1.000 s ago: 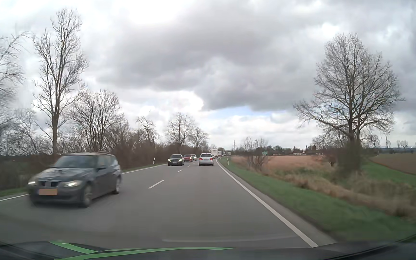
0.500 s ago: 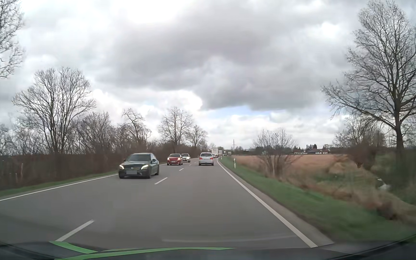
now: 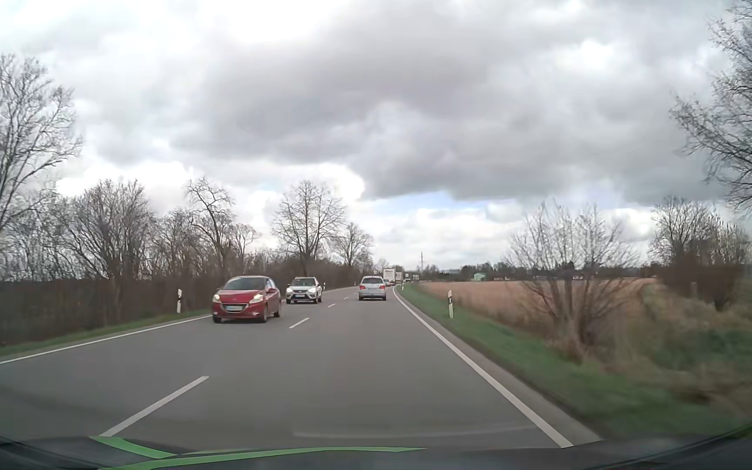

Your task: Follow the waypoints while adhering to traffic rules and regulations

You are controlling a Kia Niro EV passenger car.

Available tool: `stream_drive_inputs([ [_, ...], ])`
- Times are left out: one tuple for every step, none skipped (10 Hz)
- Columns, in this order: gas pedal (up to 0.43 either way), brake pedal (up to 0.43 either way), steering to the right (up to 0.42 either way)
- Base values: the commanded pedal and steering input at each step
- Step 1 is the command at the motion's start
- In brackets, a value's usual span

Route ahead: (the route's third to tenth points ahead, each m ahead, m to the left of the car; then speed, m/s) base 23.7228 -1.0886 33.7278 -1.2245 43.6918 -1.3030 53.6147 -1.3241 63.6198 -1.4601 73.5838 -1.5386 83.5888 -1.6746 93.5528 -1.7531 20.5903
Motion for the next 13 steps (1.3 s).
stream_drive_inputs([
  [0.157, 0.000, 0.001],
  [0.157, 0.000, 0.001],
  [0.157, 0.000, 0.001],
  [0.157, 0.000, 0.001],
  [0.169, 0.000, 0.001],
  [0.169, 0.000, 0.001],
  [0.169, 0.000, 0.001],
  [0.169, 0.000, 0.001],
  [0.157, 0.000, 0.001],
  [0.150, 0.000, 0.001],
  [0.150, 0.000, 0.001],
  [0.138, 0.000, 0.001],
  [0.130, 0.000, 0.002],
])
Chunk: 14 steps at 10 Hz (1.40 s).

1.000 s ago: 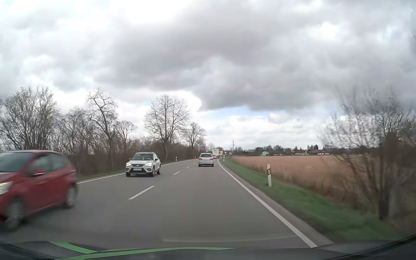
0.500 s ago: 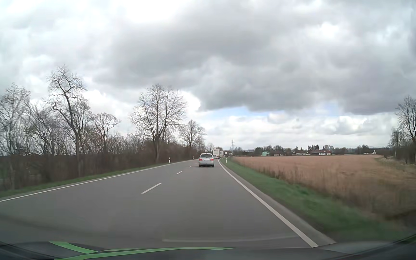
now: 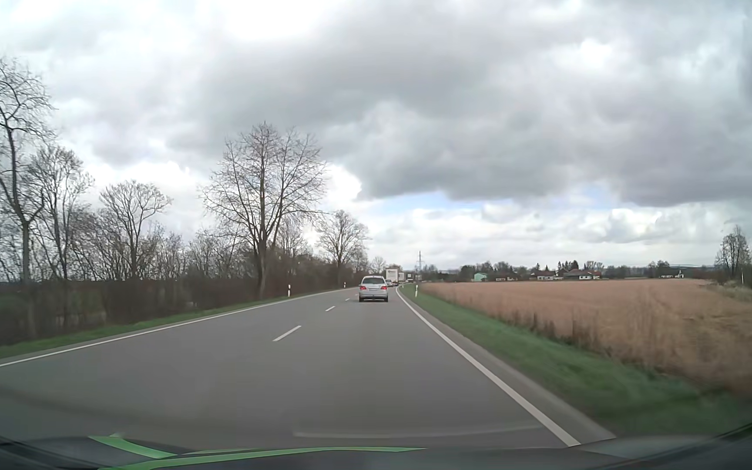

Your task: Follow the waypoints while adhering to traffic rules and regulations

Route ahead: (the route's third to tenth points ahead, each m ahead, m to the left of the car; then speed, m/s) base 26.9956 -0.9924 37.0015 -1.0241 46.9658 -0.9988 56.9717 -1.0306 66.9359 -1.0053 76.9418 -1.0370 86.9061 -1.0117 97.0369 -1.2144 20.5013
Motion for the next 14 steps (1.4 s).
stream_drive_inputs([
  [0.118, 0.000, 0.002],
  [0.118, 0.000, 0.003],
  [0.098, 0.000, 0.004],
  [0.098, 0.000, 0.004],
  [0.098, 0.000, 0.004],
  [0.098, 0.000, 0.004],
  [0.098, 0.000, 0.004],
  [0.098, 0.000, 0.004],
  [0.087, 0.000, 0.004],
  [0.047, 0.000, 0.004],
  [0.000, 0.000, 0.003],
  [0.000, 0.000, 0.004],
  [0.000, 0.000, 0.003],
  [0.000, 0.000, 0.003],
])
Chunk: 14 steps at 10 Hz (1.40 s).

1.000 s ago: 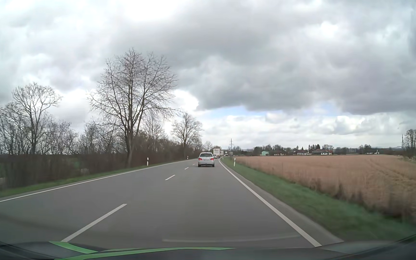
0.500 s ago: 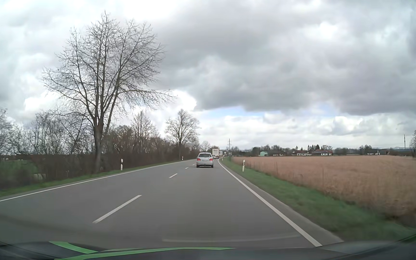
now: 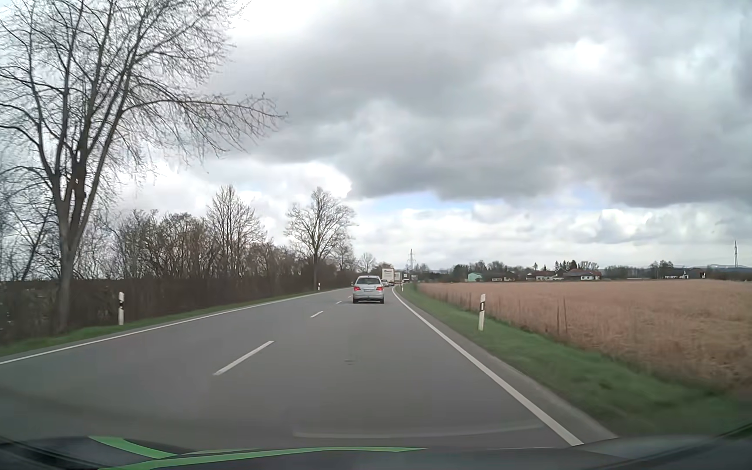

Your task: Follow the waypoints while adhering to traffic rules and regulations

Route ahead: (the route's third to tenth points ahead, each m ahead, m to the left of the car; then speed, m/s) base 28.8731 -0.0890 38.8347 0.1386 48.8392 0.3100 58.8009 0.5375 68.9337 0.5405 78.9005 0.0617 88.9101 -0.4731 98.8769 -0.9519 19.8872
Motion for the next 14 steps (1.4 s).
stream_drive_inputs([
  [0.000, 0.000, 0.003],
  [0.000, 0.000, 0.003],
  [0.000, 0.000, 0.002],
  [0.000, 0.000, 0.001],
  [0.000, 0.000, 0.001],
  [0.000, 0.000, 0.001],
  [0.000, 0.000, 0.000],
  [0.000, 0.000, 0.000],
  [0.000, 0.000, 0.001],
  [0.000, 0.000, 0.000],
  [0.000, 0.000, 0.000],
  [0.000, 0.000, 0.000],
  [0.047, 0.000, 0.001],
  [0.067, 0.000, 0.001],
])
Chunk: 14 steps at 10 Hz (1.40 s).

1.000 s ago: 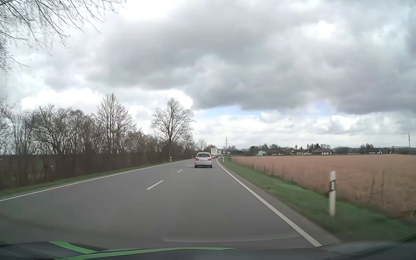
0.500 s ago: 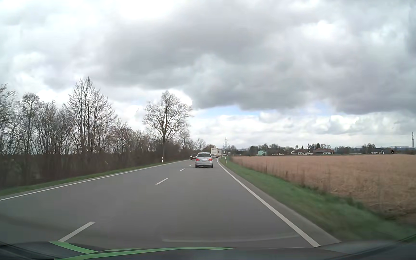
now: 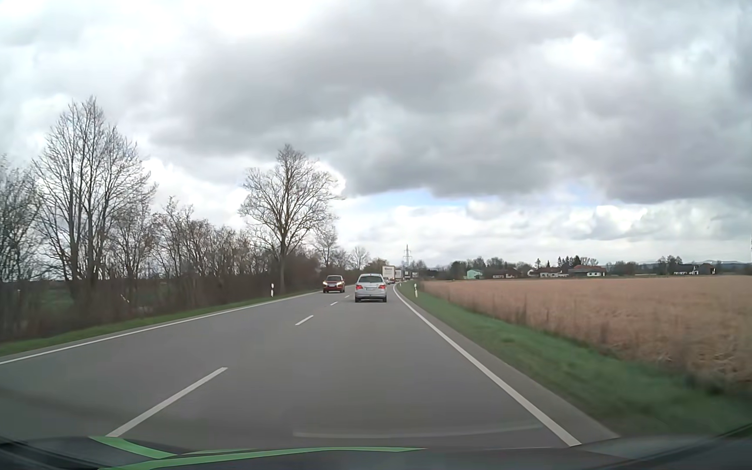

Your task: Follow the waypoints while adhering to traffic rules and regulations

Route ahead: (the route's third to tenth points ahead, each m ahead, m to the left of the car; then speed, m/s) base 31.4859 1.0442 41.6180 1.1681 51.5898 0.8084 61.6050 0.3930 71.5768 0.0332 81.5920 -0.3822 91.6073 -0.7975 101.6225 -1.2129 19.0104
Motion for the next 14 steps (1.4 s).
stream_drive_inputs([
  [0.079, 0.000, 0.001],
  [0.098, 0.000, 0.001],
  [0.110, 0.000, 0.001],
  [0.118, 0.000, 0.001],
  [0.130, 0.000, 0.001],
  [0.130, 0.000, 0.001],
  [0.130, 0.000, 0.001],
  [0.138, 0.000, 0.001],
  [0.138, 0.000, 0.001],
  [0.150, 0.000, 0.001],
  [0.150, 0.000, 0.001],
  [0.157, 0.000, 0.001],
  [0.157, 0.000, 0.001],
  [0.157, 0.000, 0.001],
])
